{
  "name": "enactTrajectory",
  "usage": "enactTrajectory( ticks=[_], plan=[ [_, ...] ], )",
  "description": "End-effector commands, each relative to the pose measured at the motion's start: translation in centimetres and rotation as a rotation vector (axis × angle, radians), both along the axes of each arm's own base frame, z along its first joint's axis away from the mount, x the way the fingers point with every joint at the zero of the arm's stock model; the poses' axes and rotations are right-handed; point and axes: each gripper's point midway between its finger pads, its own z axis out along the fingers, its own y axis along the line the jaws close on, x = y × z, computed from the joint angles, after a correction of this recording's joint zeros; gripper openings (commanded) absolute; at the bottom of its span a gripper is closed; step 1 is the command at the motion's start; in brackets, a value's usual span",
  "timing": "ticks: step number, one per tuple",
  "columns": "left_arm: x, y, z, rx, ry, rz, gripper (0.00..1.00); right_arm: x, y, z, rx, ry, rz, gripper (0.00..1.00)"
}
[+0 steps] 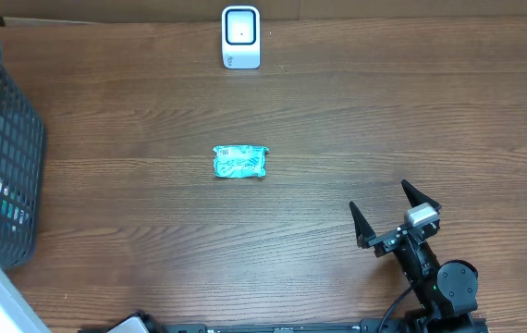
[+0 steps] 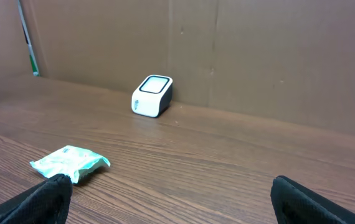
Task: Scan the item barcode
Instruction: 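Reach the left gripper into the basket and grasp the bread bag, then place the bread bag on the table beside the green packet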
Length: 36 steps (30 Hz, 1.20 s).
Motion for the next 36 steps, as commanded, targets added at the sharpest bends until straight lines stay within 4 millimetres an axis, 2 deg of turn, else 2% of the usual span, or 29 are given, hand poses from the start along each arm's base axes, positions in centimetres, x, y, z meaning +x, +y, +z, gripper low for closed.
enactTrajectory(
  ticks=[1,3,6,9,13,18,24,28,31,32,34,36],
  plan=[
    [1.3,-4.9,-0.3,0.033,0.055,-0.168,0.04,0.1,-0.1,-0.2,0.004,-0.002,-0.008,1.0],
    [2.4,-7.8,-2.1,0.004,0.115,-0.259,0.04,0.1,-0.1,-0.2,0.004,-0.002,-0.008,1.0],
    [4.1,-11.9,-5.9,-0.056,0.227,-0.367,0.04,0.1,-0.1,-0.2,0.004,-0.002,-0.008,1.0],
    [5.4,-15.8,-10.7,-0.098,0.365,-0.448,0.04,0.1,-0.1,-0.2,0.004,-0.002,-0.008,1.0],
    [6.3,-19.9,-17.0,-0.143,0.537,-0.488,0.04,0.1,-0.1,-0.2,0.004,-0.002,-0.008,1.0],
    [7.4,-24.1,-24.3,-0.13,0.711,-0.563,0.04,0.1,-0.1,-0.2,0.004,-0.002,-0.008,1.0],
    [7.4,-26.9,-31.4,-0.105,0.858,-0.541,0.04,0.1,-0.1,-0.2,0.004,-0.002,-0.008,1.0],
    [7.3,-28.2,-33.8,-0.09,0.911,-0.564,0.04,0.1,-0.1,-0.2,0.004,-0.002,-0.008,1.0],
    [7.1,-29.0,-34.0,-0.073,0.922,-0.59,0.05,0.1,-0.1,-0.2,0.004,-0.002,-0.008,1.0],
    [7.0,-29.4,-34.0,-0.063,0.925,-0.611,0.16,0.1,-0.1,-0.2,0.004,-0.002,-0.008,1.0],
    [7.0,-30.0,-33.9,-0.041,0.929,-0.661,0.44,0.1,-0.1,-0.2,0.004,-0.002,-0.008,1.0],
    [7.3,-30.3,-33.2,-0.033,0.921,-0.689,0.58,0.1,-0.1,-0.2,0.004,-0.002,-0.008,1.0]
  ],
)
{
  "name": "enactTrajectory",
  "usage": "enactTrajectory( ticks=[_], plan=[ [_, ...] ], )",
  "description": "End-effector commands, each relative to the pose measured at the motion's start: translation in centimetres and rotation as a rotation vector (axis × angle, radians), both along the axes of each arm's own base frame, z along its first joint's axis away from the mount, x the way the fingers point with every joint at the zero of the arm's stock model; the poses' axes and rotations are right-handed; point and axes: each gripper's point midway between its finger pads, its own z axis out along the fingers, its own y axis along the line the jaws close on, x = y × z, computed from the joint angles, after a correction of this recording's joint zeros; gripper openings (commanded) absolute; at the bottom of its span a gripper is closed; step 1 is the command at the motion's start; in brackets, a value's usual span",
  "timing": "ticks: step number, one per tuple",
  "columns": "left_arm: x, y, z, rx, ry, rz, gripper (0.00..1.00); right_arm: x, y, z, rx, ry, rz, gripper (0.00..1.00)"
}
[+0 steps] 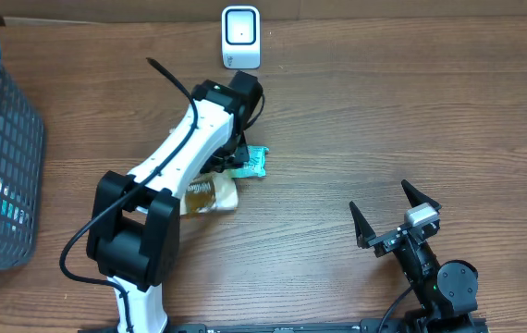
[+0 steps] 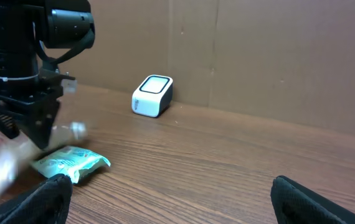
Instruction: Scan the item barcode
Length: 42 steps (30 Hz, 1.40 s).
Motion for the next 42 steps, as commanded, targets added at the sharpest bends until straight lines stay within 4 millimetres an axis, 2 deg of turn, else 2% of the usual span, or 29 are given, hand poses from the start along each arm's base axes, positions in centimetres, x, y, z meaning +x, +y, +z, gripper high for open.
enactTrajectory(
  ticks=[1,3,7,8,12,13,15,18,22,26,30,32,36,40,42],
  plan=[
    [0.8,-0.5,1.5,0.003,-0.03,-0.051,0.61,0.1,-0.1,-0.2,0.004,-0.002,-0.008,1.0],
    [1.4,-0.7,3.4,-0.008,-0.055,-0.047,0.62,0.1,-0.1,-0.2,0.004,-0.002,-0.008,1.0],
    [3.6,-0.7,9.7,-0.046,-0.176,-0.062,0.62,0.1,-0.1,-0.2,0.004,-0.002,-0.008,1.0],
    [4.5,-0.5,12.8,-0.062,-0.246,-0.073,0.62,0.1,-0.1,-0.2,0.004,-0.002,-0.008,1.0],
    [5.4,1.7,20.6,-0.072,-0.423,-0.055,0.63,0.1,-0.1,-0.2,0.004,-0.002,-0.008,1.0],
    [5.3,2.7,22.7,-0.07,-0.47,-0.041,0.67,0.1,-0.1,-0.2,0.004,-0.002,-0.008,1.0],
    [4.8,4.8,25.7,-0.062,-0.537,-0.001,0.71,0.1,-0.1,-0.2,0.004,-0.002,-0.008,1.0],
    [3.3,9.6,29.8,-0.028,-0.631,0.103,0.73,0.1,-0.1,-0.2,0.004,-0.002,-0.008,1.0],
    [0.2,16.9,32.9,0.034,-0.7,0.277,0.77,0.1,-0.1,-0.2,0.004,-0.002,-0.008,1.0],
    [-4.6,25.5,34.0,0.15,-0.697,0.507,0.76,0.1,-0.1,-0.2,0.004,-0.002,-0.008,1.0],
    [-8.2,32.1,33.5,0.2,-0.676,0.734,0.8,0.1,-0.1,-0.2,0.004,-0.002,-0.008,1.0],
    [-9.6,34.6,32.7,0.203,-0.648,0.823,0.82,0.1,-0.1,-0.2,0.004,-0.002,-0.008,1.0],
    [-11.4,39.1,29.1,0.139,-0.554,0.968,0.82,0.1,-0.1,-0.2,0.004,-0.002,-0.008,1.0],
    [-11.7,42.5,24.1,0.048,-0.457,1.07,0.8,0.1,-0.1,-0.2,0.004,-0.002,-0.008,1.0],
    [-11.1,43.7,21.4,-0.013,-0.423,1.066,0.8,0.1,-0.1,-0.2,0.004,-0.002,-0.008,1.0]
  ],
)
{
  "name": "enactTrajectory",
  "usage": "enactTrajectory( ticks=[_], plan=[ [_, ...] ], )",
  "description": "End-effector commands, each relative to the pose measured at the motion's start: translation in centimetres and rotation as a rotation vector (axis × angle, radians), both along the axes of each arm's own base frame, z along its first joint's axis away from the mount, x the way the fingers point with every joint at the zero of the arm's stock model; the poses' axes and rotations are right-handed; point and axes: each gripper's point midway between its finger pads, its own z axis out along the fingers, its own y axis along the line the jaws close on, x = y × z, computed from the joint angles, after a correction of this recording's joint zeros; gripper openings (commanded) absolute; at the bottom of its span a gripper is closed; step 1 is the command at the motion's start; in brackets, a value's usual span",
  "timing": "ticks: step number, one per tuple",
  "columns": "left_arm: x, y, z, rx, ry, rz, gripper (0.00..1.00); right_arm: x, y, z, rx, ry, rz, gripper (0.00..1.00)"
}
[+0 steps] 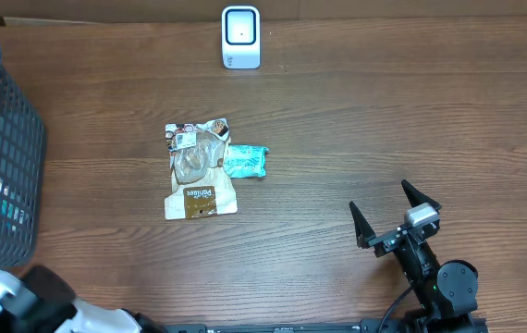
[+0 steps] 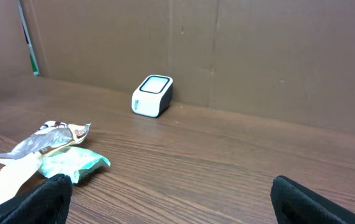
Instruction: Scan the item barcode
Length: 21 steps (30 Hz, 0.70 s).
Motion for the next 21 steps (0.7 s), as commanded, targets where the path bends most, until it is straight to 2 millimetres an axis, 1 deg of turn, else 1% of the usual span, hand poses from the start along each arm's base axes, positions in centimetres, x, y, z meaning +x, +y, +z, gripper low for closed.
enactTrajectory(
  ticks=[1,6,8,11,13,17,19,21],
  plan=[
    [1.8,1.5,-5.9,-0.176,0.002,-0.07,0.8,0.1,-0.1,-0.2,0.004,-0.003,-0.008,1.0],
    [3.0,3.0,-11.8,-0.268,0.075,-0.121,0.8,0.1,-0.1,-0.2,0.004,-0.003,-0.008,1.0],
    [3.4,3.1,-13.8,-0.307,0.114,-0.152,0.79,0.1,-0.1,-0.2,0.004,-0.002,-0.008,1.0],
    [4.0,3.1,-16.4,-0.352,0.163,-0.194,0.77,0.1,-0.1,-0.2,0.004,-0.003,-0.008,1.0],
    [4.1,3.3,-17.7,-0.367,0.202,-0.198,0.71,0.1,-0.1,-0.2,0.004,-0.003,-0.008,1.0],
    [3.9,3.5,-20.5,-0.413,0.272,-0.188,0.7,0.1,-0.1,-0.2,0.004,-0.003,-0.008,1.0],
    [3.9,3.4,-21.7,-0.438,0.287,-0.188,0.7,0.1,-0.1,-0.2,0.004,-0.003,-0.008,1.0],
    [3.9,3.3,-22.6,-0.461,0.299,-0.187,0.68,0.1,-0.1,-0.2,0.004,-0.003,-0.008,1.0]
  ],
)
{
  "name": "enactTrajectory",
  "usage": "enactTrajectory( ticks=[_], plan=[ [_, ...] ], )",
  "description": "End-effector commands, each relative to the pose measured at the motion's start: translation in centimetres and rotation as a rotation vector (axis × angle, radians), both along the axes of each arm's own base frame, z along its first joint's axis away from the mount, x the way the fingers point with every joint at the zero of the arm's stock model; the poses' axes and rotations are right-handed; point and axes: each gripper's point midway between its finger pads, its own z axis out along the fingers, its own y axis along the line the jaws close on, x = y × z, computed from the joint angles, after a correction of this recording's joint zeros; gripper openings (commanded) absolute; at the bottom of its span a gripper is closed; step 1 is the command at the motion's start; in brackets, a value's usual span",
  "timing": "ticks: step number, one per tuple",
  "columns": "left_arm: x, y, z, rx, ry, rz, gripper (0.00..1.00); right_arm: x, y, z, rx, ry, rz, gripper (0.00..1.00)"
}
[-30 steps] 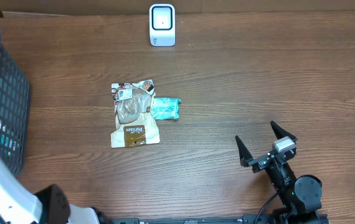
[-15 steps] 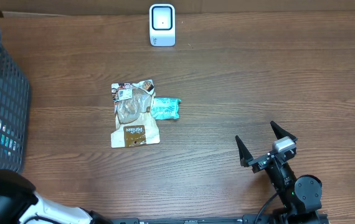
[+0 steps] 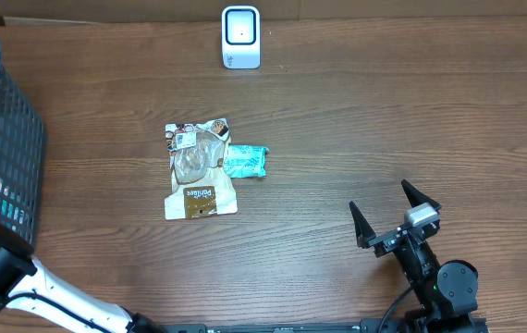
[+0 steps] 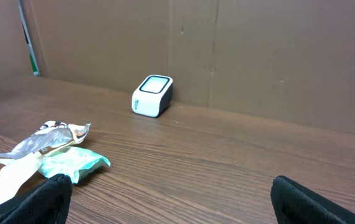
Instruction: Scan the item barcode
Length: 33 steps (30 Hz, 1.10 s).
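Observation:
A brown and white snack pouch [image 3: 199, 171] [image 4: 22, 155] lies flat mid-table, its right edge touching a teal packet [image 3: 245, 161] [image 4: 75, 163]. The white barcode scanner [image 3: 240, 37] [image 4: 152, 95] stands at the table's far edge, its window facing up. My right gripper [image 3: 395, 215] [image 4: 168, 190] rests open near the front right, holding nothing and well clear of both items. Of the left arm [image 3: 23, 287], only a black joint and a white link show at the bottom-left corner. Its gripper is out of view.
A dark wire basket [image 3: 9, 139] with several colourful items stands at the left edge. A brown cardboard wall [image 4: 258, 56] runs behind the scanner. Bare wood table [image 3: 384, 120] lies between the items and the right gripper.
The left arm has shifted at the bottom-left corner, its black joint now nearer the left edge. Pouch, teal packet, scanner and right gripper have not moved.
At first only the teal packet lay on the table, with the left arm at the basket. Then the left arm reached over the packet with the brown pouch under it. Later the pouch lay beside the packet and the arm was back at the bottom-left corner, where it remains.

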Motion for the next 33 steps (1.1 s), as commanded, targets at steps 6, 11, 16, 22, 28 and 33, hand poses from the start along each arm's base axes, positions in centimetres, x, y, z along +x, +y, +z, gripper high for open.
enactTrajectory(
  ticks=[6,11,16,22,28,33],
  plan=[
    [-0.2,-0.3,-3.4,-0.058,0.064,-0.007,0.66,0.1,-0.1,-0.2,0.004,-0.002,-0.008,1.0],
    [0.4,-1.5,-4.9,-0.073,0.085,-0.039,0.66,0.1,-0.1,-0.2,0.004,-0.002,-0.008,1.0],
    [-0.4,-2.7,-7.5,-0.072,0.164,-0.048,0.69,0.1,-0.1,-0.2,0.004,-0.002,-0.008,1.0],
    [-1.5,-3.3,-9.6,-0.079,0.205,-0.032,0.52,0.1,-0.1,-0.2,0.004,-0.002,-0.008,1.0],
    [-1.4,-3.2,-8.6,-0.082,0.203,-0.031,0.04,0.1,-0.1,-0.2,0.004,-0.002,-0.008,1.0],
    [-0.6,-2.6,-5.5,-0.065,0.174,-0.019,0.04,0.1,-0.1,-0.2,0.004,-0.002,-0.008,1.0]
  ],
)
